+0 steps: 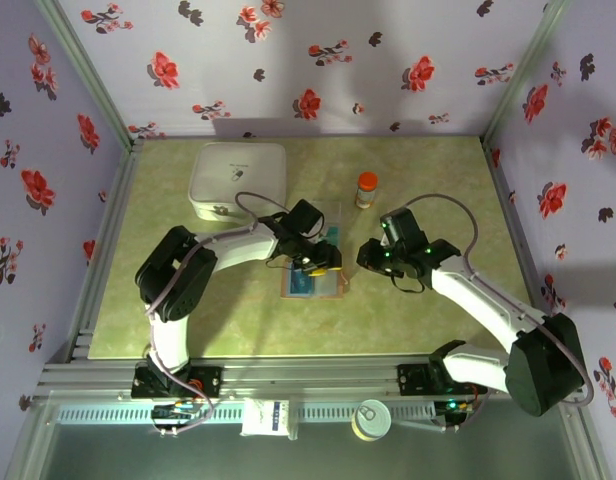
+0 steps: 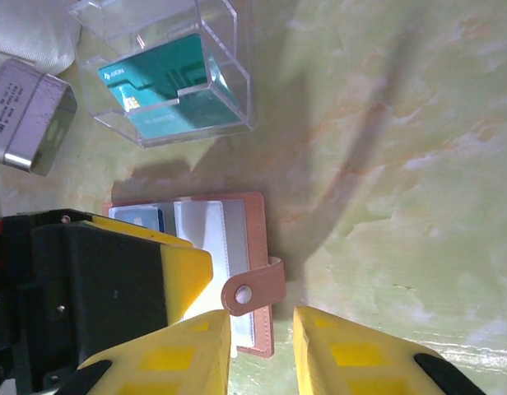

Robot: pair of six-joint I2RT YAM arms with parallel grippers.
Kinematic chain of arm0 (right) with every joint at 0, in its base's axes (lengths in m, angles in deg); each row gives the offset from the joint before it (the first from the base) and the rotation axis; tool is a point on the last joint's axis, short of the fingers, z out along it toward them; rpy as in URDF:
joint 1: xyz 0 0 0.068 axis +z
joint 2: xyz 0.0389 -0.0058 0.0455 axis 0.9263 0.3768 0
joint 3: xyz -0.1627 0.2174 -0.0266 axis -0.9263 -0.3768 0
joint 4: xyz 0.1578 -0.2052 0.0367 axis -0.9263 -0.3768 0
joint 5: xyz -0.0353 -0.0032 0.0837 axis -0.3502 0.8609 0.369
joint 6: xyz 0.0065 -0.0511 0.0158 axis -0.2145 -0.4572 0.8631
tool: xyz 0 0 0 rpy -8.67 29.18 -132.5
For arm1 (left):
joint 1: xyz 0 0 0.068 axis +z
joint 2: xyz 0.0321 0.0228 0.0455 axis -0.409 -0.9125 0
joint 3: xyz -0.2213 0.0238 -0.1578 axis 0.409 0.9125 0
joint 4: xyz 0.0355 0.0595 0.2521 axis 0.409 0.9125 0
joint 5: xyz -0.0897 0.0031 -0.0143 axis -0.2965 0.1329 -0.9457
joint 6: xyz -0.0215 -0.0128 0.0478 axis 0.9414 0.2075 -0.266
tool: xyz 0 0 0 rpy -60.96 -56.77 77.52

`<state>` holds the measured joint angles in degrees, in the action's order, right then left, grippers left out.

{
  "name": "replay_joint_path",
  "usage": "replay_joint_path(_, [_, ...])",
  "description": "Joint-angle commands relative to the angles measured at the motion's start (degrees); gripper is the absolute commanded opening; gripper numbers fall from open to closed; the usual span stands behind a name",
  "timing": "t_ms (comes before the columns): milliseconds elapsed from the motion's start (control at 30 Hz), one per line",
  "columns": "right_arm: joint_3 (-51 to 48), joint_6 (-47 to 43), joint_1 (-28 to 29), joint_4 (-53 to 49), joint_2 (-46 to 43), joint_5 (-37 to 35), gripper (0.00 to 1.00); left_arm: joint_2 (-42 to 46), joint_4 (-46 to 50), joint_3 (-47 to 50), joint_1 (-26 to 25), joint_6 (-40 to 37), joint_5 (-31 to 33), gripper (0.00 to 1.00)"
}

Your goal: Take the credit cards out of the card holder

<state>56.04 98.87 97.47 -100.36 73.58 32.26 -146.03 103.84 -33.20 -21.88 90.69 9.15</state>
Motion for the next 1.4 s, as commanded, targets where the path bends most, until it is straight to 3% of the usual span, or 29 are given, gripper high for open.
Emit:
replay_joint_path(0, [-0.6, 1.6, -0.1, 3.4, -0.1, 3.1, 0.26, 5.0, 3.3, 0.1, 1.7, -2.7, 1.0, 0.48])
replay_joint_path(267, [3.7, 3.7, 5.4, 7.5, 7.8, 4.7, 0.25, 12.8, 5.3, 6.2, 6.1, -4.8, 3.4, 0.42])
replay_joint_path(500, [12.0, 3.5, 12.1, 7.9, 19.1, 5.1, 0.25, 14.6, 4.6, 12.6, 10.0, -5.8, 3.5, 0.25])
replay_joint_path(700, [13.3, 4.7, 13.6, 12.2, 25.6, 7.1, 0.27, 13.5, 3.3, 15.8, 11.2, -6.6, 3.1, 0.14])
replay_joint_path(1367, [10.0, 6.3, 13.7, 17.9, 31.2, 9.6, 0.31, 9.7, -0.9, 18.4, 11.7, -5.9, -0.2, 0.12])
